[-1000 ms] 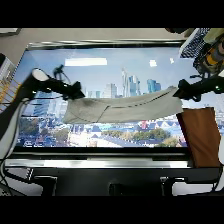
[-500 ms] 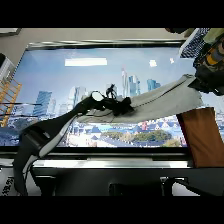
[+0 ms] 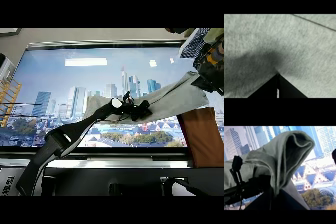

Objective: Fold the clothes and pants, and hang the long-sleeved shirts on hangers.

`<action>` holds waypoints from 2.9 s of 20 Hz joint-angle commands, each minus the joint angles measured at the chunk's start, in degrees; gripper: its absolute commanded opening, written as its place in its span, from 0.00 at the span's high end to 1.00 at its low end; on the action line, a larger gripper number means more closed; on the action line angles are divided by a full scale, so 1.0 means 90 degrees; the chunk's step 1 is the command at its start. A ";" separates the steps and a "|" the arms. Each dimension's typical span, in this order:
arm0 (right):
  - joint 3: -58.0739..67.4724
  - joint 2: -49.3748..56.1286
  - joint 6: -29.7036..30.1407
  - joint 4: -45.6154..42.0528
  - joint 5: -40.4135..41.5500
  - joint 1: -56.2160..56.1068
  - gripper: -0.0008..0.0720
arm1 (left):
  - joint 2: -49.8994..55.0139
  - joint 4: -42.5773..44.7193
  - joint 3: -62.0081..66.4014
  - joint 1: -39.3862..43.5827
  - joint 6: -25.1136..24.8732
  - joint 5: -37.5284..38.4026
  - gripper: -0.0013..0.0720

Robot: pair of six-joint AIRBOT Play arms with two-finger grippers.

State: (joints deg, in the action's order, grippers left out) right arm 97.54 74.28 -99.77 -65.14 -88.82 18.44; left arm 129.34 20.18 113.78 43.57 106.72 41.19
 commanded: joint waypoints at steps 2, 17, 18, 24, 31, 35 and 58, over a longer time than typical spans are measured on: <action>0.0007 -0.0005 -0.0121 0.0226 0.0228 -0.0007 0.94 | -0.0148 0.0022 0.0160 -0.0359 -0.0204 0.0741 0.96; 0.0005 0.1416 -0.2310 0.0233 0.2776 -0.4401 0.94 | -0.4826 0.6030 0.0158 -0.3917 -0.0049 0.5697 0.96; 0.0005 0.1600 -0.2358 0.0206 0.3011 -0.4605 0.94 | -0.5003 0.6030 0.0158 -0.4090 -0.0051 0.5712 0.96; 0.0005 0.2446 -0.2929 0.0291 0.4442 -0.5263 0.94 | -0.5338 0.6035 0.0153 -0.4488 -0.0423 0.5909 0.96; 0.0005 0.2756 -0.3067 0.0333 0.4840 -0.5736 0.94 | -0.5321 0.6052 0.0032 -0.4488 -0.0529 0.5923 0.96; 0.0005 0.2985 -0.3084 0.0355 0.4894 -0.5855 0.94 | -0.5321 0.6052 0.0032 -0.4486 -0.0532 0.5923 0.96; -0.0760 0.2152 0.0554 0.1209 0.1537 -0.1467 0.32 | -0.5314 0.6052 0.0032 -0.4488 -0.0699 0.5829 0.96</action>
State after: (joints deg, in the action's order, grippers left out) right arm 94.61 93.62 -103.22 -56.71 -72.64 -3.07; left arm 81.54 74.65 114.06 3.25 100.90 93.56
